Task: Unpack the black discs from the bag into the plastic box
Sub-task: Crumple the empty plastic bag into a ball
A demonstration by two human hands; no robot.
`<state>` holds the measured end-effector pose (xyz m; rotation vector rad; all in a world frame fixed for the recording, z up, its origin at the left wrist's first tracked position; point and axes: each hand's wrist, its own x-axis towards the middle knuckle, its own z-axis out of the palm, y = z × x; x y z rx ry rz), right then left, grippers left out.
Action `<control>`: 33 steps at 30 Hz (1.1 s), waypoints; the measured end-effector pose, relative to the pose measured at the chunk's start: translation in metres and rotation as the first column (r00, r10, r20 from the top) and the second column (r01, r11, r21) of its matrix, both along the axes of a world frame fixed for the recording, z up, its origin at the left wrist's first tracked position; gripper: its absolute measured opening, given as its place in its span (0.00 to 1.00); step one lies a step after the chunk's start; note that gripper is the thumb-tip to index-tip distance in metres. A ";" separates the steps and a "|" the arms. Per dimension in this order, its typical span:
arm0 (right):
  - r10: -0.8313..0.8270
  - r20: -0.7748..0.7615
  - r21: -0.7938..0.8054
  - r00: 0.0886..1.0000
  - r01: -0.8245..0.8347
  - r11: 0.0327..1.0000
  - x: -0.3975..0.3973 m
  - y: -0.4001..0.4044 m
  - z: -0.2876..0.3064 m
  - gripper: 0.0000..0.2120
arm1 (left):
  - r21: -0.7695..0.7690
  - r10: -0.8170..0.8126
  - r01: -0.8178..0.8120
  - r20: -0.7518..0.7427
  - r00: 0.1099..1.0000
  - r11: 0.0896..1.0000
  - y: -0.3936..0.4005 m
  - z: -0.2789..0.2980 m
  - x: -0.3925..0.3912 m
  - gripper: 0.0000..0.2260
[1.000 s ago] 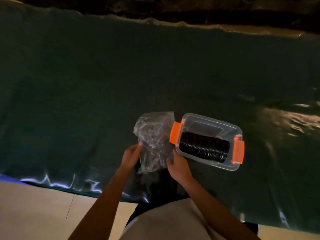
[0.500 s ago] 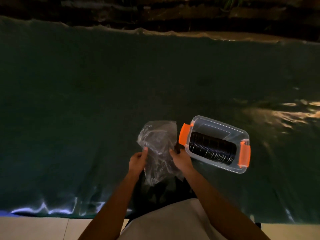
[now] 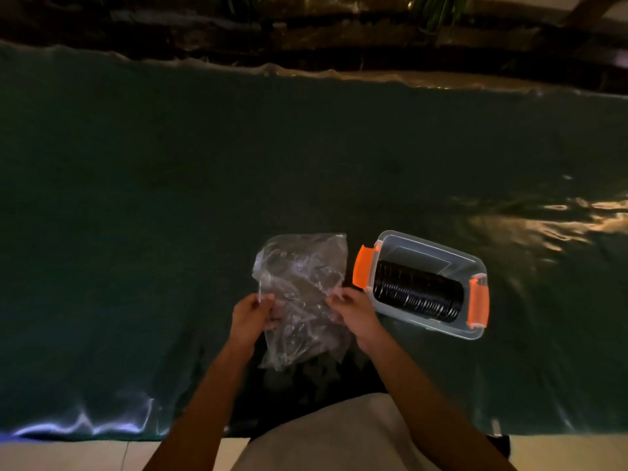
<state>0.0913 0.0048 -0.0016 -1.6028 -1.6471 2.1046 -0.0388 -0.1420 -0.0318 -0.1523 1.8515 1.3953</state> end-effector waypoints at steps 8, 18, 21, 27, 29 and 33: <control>-0.029 -0.185 0.054 0.982 0.039 0.998 0.036 -0.003 0.058 0.06 | 0.122 -0.063 0.081 -0.139 0.988 0.989 -0.021 0.065 0.003 0.03; -0.088 -0.270 0.152 0.959 0.133 0.980 0.109 0.002 0.079 0.14 | 0.219 -0.300 0.291 0.008 0.954 0.931 -0.007 0.107 0.044 0.13; -0.081 -0.290 0.168 0.954 0.134 0.977 0.128 0.000 0.081 0.09 | 0.169 -0.373 0.380 -0.068 0.925 0.910 0.004 0.109 0.063 0.15; -0.054 -0.339 0.139 0.939 0.107 0.985 0.170 0.008 0.088 0.09 | 0.184 -0.430 0.470 -0.217 0.876 0.863 0.025 0.112 0.097 0.13; -0.059 -0.334 0.140 0.941 0.111 0.984 0.184 0.016 0.088 0.11 | 0.175 -0.450 0.494 -0.239 0.861 0.852 0.031 0.115 0.105 0.11; -0.124 -0.392 0.092 0.911 0.173 0.980 0.220 0.033 0.094 0.13 | 0.206 -0.475 0.527 -0.252 0.843 0.825 0.049 0.127 0.134 0.06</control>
